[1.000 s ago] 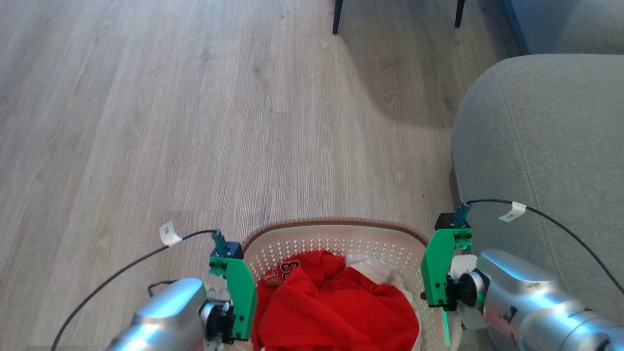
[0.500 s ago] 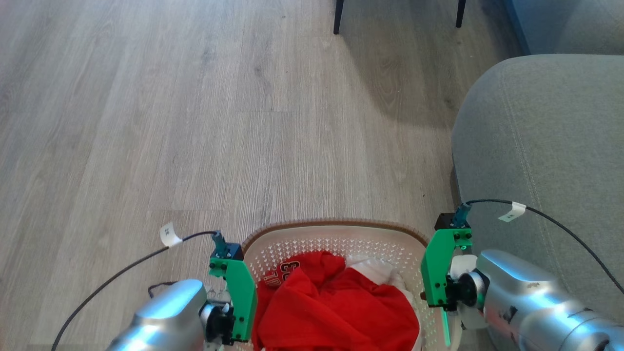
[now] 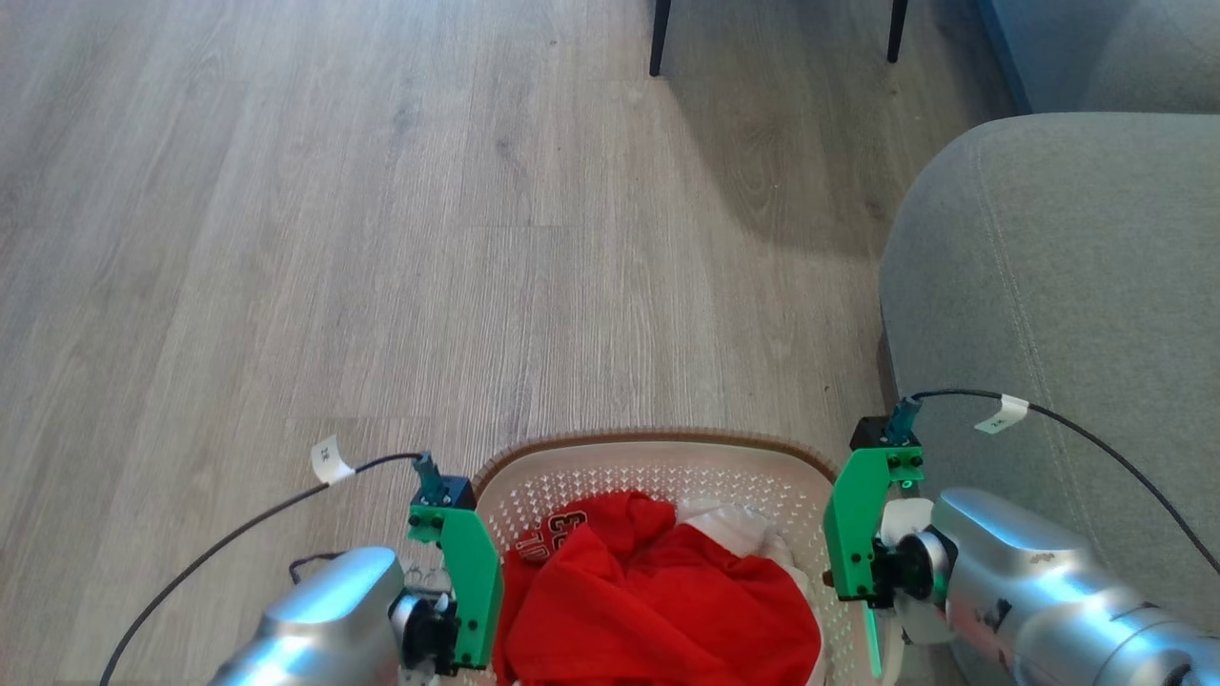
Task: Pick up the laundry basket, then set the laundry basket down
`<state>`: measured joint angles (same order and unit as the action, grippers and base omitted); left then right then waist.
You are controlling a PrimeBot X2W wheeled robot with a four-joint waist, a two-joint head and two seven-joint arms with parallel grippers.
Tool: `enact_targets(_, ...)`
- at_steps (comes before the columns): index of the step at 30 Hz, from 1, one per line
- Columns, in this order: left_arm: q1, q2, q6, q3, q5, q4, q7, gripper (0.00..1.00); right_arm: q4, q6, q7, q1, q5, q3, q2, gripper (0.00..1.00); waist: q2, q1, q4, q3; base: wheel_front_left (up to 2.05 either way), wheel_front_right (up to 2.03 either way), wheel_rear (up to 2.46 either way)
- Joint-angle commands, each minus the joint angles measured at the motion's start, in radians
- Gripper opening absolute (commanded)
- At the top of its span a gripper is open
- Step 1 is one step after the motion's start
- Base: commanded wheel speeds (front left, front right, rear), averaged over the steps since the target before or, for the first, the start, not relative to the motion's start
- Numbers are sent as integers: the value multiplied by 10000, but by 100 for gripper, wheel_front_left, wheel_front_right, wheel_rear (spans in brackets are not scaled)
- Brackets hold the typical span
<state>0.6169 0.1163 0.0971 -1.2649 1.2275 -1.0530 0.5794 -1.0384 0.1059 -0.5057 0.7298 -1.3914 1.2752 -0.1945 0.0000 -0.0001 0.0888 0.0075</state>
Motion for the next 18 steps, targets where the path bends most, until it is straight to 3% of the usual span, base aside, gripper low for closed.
enact_targets(1,356,-177,335,-141,-149,505,86,0,418,248,129,238,148,38,363,0,0,1,-3,-4,0,0,0)
enact_targets(18,341,-162,335,-150,-159,524,97,0,374,248,95,200,129,44,358,0,0,1,3,-50,0,0,0)
